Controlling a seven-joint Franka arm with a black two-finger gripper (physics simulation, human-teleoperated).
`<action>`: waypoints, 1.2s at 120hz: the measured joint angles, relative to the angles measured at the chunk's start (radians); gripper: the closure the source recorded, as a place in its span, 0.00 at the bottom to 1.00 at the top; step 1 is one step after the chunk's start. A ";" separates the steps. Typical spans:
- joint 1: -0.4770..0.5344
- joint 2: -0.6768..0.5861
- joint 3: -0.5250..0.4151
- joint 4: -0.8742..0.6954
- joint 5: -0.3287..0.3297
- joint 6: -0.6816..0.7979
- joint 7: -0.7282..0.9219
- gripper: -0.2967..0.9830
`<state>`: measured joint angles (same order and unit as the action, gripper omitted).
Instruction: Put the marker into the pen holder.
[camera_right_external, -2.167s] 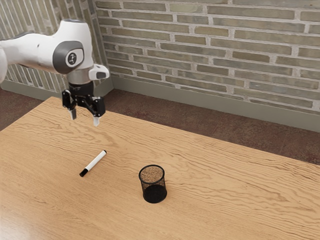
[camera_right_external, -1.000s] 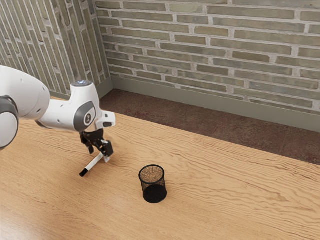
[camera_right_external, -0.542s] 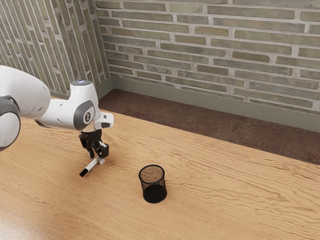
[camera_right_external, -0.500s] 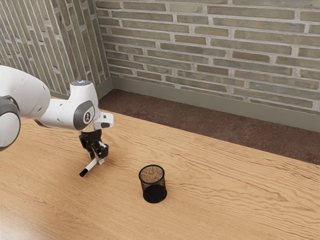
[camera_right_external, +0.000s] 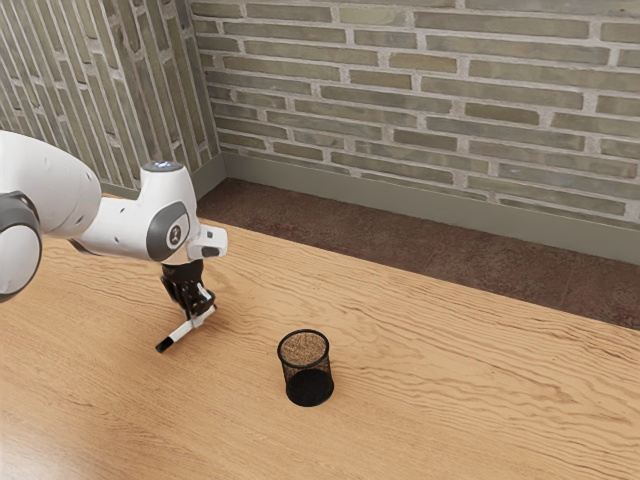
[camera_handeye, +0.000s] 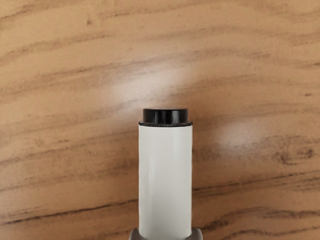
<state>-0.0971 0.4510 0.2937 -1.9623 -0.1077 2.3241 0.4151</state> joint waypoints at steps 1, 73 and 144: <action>0.000 0.000 0.000 0.000 0.001 0.000 0.000 0.82; -0.028 -0.528 -0.366 -0.166 0.028 0.108 -0.027 0.84; -0.001 -0.508 -0.548 -0.456 -0.042 0.638 -0.012 0.80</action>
<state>-0.0978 -0.0574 -0.2540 -2.4185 -0.1494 2.9623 0.4028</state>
